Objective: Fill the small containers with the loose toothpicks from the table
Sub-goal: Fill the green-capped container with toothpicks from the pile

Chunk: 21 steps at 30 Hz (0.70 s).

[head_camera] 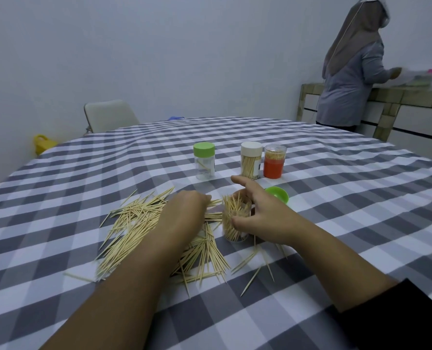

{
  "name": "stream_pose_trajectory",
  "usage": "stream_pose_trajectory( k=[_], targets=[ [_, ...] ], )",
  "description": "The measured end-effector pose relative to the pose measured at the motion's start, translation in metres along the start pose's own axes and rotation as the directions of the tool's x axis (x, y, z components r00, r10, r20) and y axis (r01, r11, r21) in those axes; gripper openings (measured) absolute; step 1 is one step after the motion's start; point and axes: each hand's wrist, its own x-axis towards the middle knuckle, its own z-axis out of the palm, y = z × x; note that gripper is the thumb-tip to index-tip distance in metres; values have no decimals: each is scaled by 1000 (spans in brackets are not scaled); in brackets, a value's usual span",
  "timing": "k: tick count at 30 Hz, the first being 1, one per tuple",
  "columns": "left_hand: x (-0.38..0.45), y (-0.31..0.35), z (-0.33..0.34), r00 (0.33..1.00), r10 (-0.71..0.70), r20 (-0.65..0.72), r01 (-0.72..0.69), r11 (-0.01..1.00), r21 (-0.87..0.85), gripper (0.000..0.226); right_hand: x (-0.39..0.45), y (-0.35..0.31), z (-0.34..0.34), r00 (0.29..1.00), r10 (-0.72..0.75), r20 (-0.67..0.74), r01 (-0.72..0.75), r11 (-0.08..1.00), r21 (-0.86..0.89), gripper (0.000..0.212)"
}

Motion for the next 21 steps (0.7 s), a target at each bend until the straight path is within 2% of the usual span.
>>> stream_pose_trajectory(
  k=[5, 8, 11, 14, 17, 21],
  targets=[
    [0, -3, -4, 997, -71, -26, 64, 977, -205, 36, 0, 1, 0, 1000, -5, 1, 5, 1000, 8, 78],
    [-4, -2, -4, 986, -95, -133, 34, 913, -406, 26, 0, 1, 0, 1000, -4, -2, 4, 1000, 12, 78],
    [-6, 0, -6, 964, -141, -224, -4, 839, -544, 26, 0, 1, 0, 1000, -6, -6, 6, 1000, -1, 78],
    [-7, 2, -10, 941, -221, -254, -33, 690, -723, 30, 0, 1, 0, 1000, -6, -6, 5, 1000, -7, 79],
    [-5, 2, -13, 934, -284, -218, -50, 499, -865, 30, 0, 1, 0, 1000, -4, -1, 4, 1000, -7, 79],
    [-5, 2, -17, 928, -322, -187, -93, 286, -954, 31, -1, 0, -1, 1000, -12, 1, 12, 1000, -21, 77]
  ],
)
